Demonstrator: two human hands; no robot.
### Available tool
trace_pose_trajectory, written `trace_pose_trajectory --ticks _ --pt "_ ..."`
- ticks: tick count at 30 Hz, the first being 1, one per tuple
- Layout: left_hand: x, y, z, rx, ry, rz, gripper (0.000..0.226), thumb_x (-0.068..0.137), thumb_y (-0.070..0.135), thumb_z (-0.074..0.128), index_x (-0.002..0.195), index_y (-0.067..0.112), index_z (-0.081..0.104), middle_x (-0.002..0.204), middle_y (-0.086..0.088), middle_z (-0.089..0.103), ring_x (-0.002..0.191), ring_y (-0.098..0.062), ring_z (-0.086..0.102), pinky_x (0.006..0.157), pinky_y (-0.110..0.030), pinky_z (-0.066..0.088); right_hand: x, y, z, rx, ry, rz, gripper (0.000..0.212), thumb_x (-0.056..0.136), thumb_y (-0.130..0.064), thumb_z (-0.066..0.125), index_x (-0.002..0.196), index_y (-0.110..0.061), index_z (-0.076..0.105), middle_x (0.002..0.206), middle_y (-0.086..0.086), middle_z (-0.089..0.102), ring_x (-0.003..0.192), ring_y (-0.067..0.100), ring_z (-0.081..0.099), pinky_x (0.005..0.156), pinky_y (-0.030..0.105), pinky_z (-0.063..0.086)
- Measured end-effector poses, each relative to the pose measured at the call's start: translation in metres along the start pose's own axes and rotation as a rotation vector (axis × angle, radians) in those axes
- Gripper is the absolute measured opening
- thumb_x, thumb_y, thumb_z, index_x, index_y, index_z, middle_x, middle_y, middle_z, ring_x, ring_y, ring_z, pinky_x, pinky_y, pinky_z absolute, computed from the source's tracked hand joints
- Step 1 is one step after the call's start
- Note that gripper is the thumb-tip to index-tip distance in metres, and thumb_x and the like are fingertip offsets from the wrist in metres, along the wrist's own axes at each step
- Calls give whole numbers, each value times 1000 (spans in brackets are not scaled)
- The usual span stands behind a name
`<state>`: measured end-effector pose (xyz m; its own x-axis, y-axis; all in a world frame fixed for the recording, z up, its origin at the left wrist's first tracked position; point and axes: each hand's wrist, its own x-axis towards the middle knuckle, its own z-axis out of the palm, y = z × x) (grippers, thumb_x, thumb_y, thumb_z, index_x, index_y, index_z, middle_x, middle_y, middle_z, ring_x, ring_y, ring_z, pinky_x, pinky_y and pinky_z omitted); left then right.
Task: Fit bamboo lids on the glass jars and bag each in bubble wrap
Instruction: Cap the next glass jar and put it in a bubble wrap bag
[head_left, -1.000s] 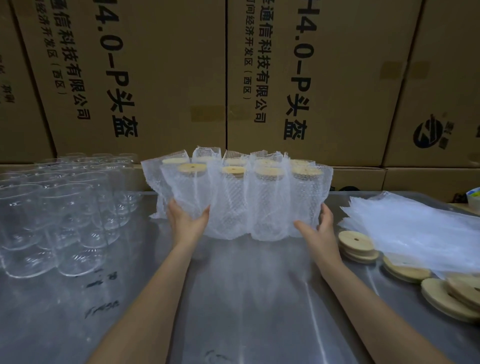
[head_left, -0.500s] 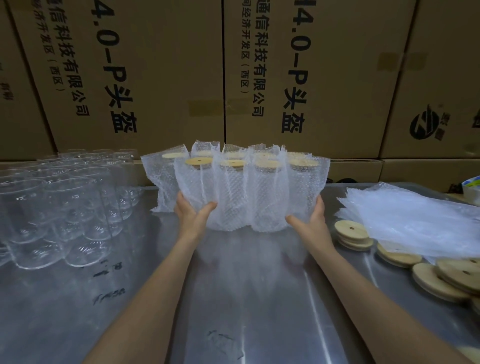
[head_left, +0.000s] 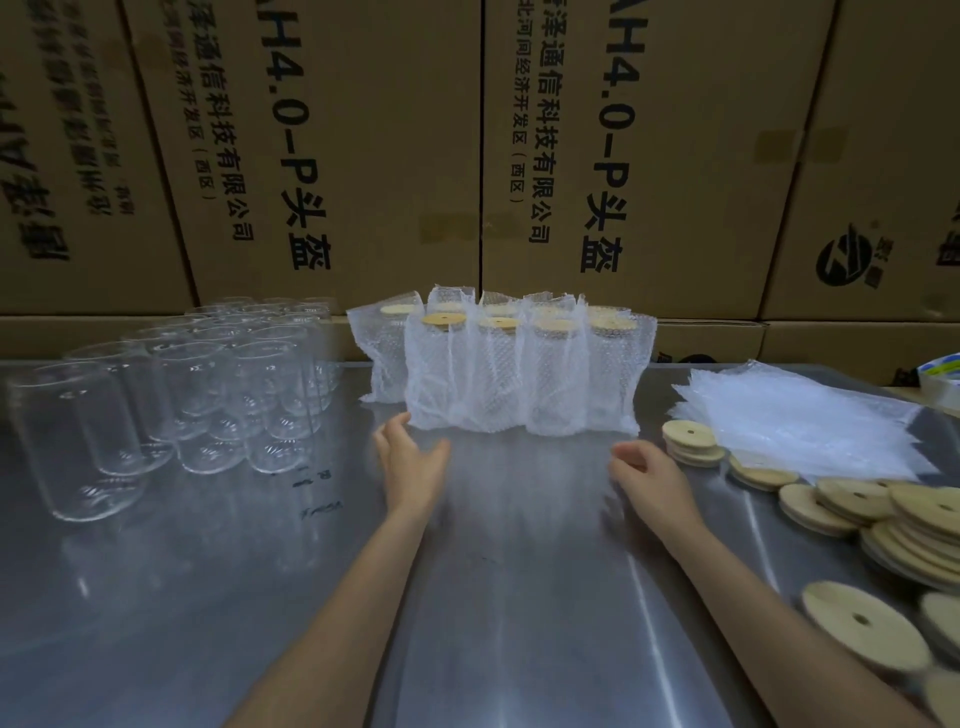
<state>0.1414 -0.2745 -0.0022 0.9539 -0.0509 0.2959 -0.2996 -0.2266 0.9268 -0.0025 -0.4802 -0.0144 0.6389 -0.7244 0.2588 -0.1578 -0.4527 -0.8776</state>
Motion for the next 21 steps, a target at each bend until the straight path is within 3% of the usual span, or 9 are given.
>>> trace_pose_trajectory --ticks 3,6,10,14,16,18,21 --pt "-21 2 -15 28 13 21 47 88 13 64 131 7 47 138 -10 33 126 -25 40 90 -19 28 -20 -6 -8 -80 -66 -19 14 90 -13 60 87 -25 67 89 -5 69 94 18 65 78 28 44" --pt "-38 2 -31 86 -13 45 43 86 10 62 127 7 51 134 -10 35 124 -25 42 96 -21 29 -39 -10 -17 -173 -98 -43 17 90 -19 60 80 -31 67 88 -8 69 89 13 63 74 28 42" --pt "-54 3 -57 258 -34 237 40 84 9 62 123 6 54 129 -10 40 122 -26 43 105 -29 32 -61 -12 -29 -344 -167 -143 13 92 -21 59 86 -30 66 94 -6 67 89 13 60 72 28 42" --pt "-47 -5 -101 716 -42 571 44 78 11 63 120 4 56 127 -14 50 119 -32 45 103 -38 31 -76 -12 -34 -580 -233 -291 13 94 -27 52 101 -30 62 102 -11 57 101 13 54 76 29 42" --pt "-32 -8 -129 966 -66 509 55 81 17 58 132 2 45 143 -18 39 134 -33 33 112 -42 23 -80 -13 -33 -617 -238 -316 16 96 -29 48 107 -30 60 105 -15 53 106 12 52 83 33 46" --pt "-13 -5 -158 1205 -92 300 76 89 29 52 149 1 15 159 -19 7 148 -34 3 119 -44 6 -82 -14 -32 -626 -230 -327 17 96 -30 47 108 -31 59 105 -16 52 106 10 50 84 34 46" --pt "16 12 -197 1438 -34 57 90 95 45 44 150 -2 -11 157 -21 -21 145 -35 -21 119 -43 -3 -82 -14 -32 -632 -218 -341 16 97 -31 46 107 -31 58 109 -15 55 104 9 49 82 30 44"
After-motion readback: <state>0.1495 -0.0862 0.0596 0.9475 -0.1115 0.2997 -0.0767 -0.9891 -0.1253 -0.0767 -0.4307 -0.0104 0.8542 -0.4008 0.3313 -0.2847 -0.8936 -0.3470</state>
